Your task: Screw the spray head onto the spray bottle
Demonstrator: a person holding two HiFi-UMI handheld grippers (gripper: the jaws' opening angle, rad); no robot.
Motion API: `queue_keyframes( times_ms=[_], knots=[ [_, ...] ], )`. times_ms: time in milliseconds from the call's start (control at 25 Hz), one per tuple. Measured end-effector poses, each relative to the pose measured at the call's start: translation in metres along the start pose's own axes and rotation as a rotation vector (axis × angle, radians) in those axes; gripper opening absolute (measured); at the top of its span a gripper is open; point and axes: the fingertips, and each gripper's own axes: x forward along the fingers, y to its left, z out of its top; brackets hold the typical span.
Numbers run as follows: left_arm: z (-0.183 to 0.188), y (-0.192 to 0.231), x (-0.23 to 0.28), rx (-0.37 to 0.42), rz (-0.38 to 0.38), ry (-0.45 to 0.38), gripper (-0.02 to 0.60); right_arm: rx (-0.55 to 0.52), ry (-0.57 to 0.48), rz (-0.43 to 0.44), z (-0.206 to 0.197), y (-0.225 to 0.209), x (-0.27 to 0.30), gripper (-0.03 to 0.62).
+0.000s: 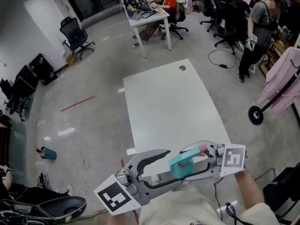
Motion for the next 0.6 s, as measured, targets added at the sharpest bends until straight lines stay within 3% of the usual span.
queue_keyframes(
  times_ms=[160, 320, 440, 600],
  knots=[
    [0.007, 0.023, -0.003, -0.118, 0.322, -0.088, 0.296, -0.016, 0.036, -0.192, -0.004, -0.025, -0.005, 0.351],
    [-0.01, 0.041, -0.004, -0.195, 0.622, -0.072, 0.251, 0.004, 0.021, -0.395, -0.004, -0.049, -0.005, 0.351],
    [-0.017, 0.049, -0.002, -0.243, 0.713, -0.087, 0.203, 0.001, 0.051, -0.515, -0.006, -0.06, -0.001, 0.351],
    [-0.016, 0.05, 0.001, -0.235, 0.754, -0.101, 0.163, 0.0, 0.074, -0.61, -0.006, -0.068, 0.003, 0.351]
  ],
)
